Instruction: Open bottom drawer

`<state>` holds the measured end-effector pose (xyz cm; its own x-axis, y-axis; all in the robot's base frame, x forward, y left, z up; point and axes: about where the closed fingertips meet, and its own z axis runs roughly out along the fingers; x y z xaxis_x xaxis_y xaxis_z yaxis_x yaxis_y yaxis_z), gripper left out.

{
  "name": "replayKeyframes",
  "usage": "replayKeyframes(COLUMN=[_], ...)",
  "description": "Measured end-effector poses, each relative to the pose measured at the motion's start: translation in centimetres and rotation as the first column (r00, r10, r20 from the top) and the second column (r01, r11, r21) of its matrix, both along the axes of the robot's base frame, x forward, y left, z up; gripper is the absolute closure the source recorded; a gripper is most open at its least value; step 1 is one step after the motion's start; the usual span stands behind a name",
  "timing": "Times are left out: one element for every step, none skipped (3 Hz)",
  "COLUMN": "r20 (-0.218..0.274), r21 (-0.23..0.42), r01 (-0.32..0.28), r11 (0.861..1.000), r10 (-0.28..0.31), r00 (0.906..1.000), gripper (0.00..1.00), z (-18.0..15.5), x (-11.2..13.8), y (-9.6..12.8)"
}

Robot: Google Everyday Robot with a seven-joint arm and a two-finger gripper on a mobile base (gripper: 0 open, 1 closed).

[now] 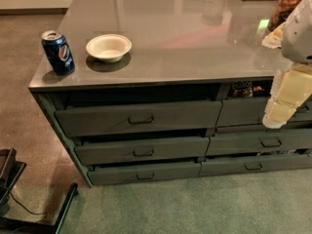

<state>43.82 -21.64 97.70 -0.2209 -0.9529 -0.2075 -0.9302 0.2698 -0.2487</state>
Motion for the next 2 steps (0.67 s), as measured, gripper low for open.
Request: replayKeyframes(r20=[0.0,0.013], r21=[0.0,0.014], r01=[0.0,-0.033], r11=[1.0,0.999], r10=[0.0,0.032], r00=[1.0,0.9994], gripper=[0.0,0.0], z=[0.0,-2.7], x=[0.0,0.1], y=[0.0,0.1])
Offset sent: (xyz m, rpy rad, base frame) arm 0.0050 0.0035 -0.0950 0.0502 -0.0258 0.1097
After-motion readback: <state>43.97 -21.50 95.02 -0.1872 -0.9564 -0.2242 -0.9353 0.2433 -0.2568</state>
